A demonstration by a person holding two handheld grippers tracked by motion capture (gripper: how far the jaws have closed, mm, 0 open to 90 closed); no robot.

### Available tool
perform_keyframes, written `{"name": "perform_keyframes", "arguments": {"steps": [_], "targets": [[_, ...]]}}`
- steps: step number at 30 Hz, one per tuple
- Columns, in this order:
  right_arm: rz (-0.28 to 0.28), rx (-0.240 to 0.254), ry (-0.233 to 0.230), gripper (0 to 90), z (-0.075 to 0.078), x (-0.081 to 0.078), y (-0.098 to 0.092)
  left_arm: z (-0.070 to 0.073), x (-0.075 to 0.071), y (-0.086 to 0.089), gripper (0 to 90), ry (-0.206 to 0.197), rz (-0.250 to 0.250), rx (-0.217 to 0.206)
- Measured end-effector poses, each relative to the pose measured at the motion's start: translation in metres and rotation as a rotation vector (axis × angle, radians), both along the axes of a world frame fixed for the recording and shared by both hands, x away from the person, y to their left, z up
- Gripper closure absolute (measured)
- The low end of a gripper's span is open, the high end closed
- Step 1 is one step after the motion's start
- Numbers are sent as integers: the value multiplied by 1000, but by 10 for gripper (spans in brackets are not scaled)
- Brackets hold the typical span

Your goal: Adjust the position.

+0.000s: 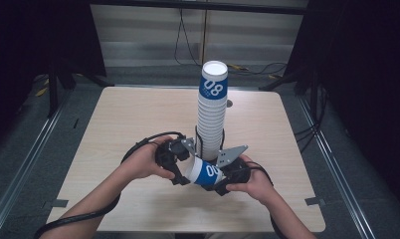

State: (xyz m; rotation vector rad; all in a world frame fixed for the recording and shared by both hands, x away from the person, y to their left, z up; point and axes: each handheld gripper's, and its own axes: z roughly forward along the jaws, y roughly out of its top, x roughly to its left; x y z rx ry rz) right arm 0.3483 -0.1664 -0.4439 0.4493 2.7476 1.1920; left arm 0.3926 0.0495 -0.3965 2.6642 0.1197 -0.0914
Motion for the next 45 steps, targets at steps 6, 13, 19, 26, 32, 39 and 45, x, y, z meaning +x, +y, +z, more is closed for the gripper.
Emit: {"name": "perform_keyframes", "arguments": {"steps": [6,13,19,26,32,39,45], "targets": [[-24,21,-5,277,0,0,-6,0,1,8,171,7,33,-48],[-47,49,-5,276,1,-1,-12,-2,2,16,172,33,46,-123],[-48,68,1,275,1,-1,-11,-6,2,17,172,37,70,-177],[-43,82,9,274,-2,-1,-9,-9,2,17,178,57,77,-222],[-43,94,9,274,-3,-1,-8,-8,2,17,162,44,83,-235],[-46,107,11,274,-3,-2,-8,-12,2,17,152,41,70,-253],[-44,119,15,275,-4,-3,-8,-16,3,15,132,45,62,-271]]}}
